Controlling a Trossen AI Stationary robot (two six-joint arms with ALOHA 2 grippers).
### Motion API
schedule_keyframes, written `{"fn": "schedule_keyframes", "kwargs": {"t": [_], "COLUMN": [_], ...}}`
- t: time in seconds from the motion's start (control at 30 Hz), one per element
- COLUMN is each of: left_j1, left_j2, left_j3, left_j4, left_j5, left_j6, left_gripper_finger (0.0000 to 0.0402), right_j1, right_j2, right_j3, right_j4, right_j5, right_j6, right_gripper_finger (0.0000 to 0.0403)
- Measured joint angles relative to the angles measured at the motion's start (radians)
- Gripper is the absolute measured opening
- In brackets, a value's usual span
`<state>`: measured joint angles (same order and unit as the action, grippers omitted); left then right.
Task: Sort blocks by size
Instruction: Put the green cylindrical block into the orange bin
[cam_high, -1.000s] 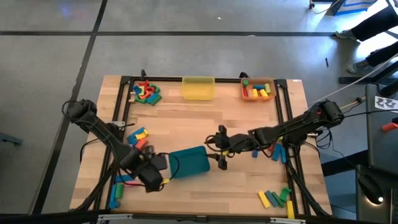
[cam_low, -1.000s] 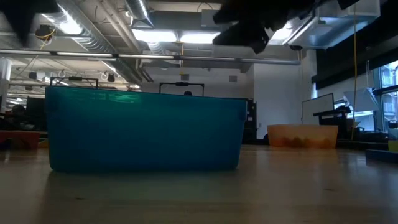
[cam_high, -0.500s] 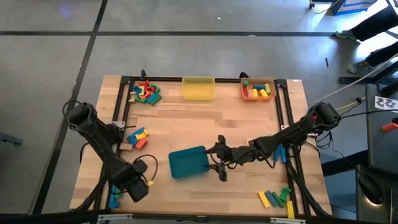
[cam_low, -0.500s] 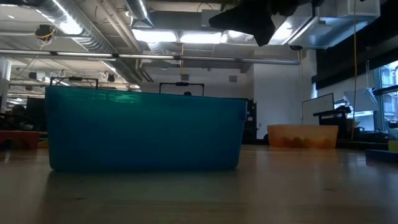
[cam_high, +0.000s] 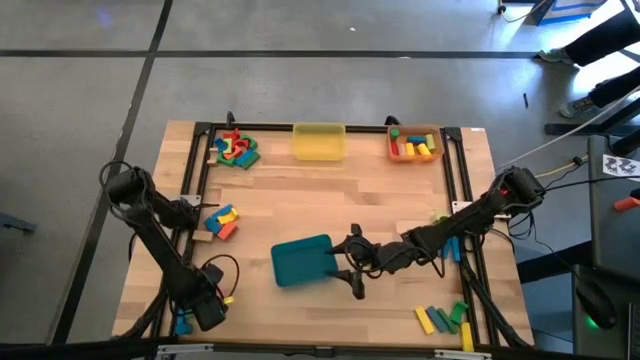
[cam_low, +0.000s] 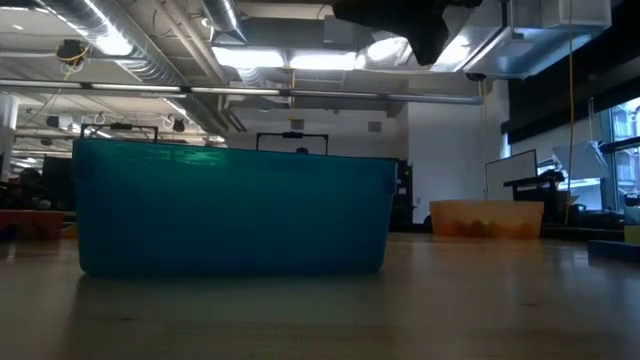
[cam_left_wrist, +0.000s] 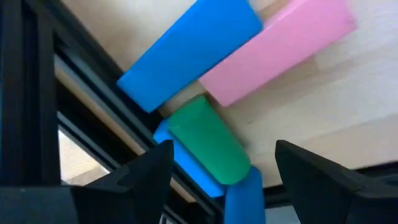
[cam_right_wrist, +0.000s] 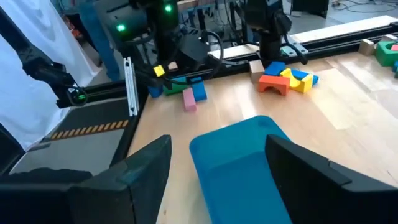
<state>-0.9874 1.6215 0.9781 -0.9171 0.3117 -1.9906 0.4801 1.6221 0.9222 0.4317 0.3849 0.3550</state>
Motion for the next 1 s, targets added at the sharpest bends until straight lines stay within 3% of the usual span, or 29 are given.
{"fn": "schedule_keyframes", "kwargs": {"t": [0.17, 0.4, 1.0], "left_j1": [-0.009, -0.005, -0.009], "left_j2": [0.003, 0.049, 0.061], "left_j3": [-0.036, -0.036, -0.039], "left_j4": [0.085, 0.085, 0.155], "left_j5": [0.010, 0.051, -0.018], "left_j6": [-0.007, 0.040, 0.219], "left_gripper_finger": [0.0265, 0.0265, 0.0265], "right_j1": [0.000, 0.000, -0.001], "right_j2": [0.000, 0.000, 0.000], "right_j3": [0.000, 0.000, 0.000], "right_j4": [0.017, 0.016, 0.014], "right_j5": [0.000, 0.000, 0.000], "right_j6": [-0.002, -0.019, -0.020], "right_gripper_finger": [0.0262, 0.0262, 0.0262]}}
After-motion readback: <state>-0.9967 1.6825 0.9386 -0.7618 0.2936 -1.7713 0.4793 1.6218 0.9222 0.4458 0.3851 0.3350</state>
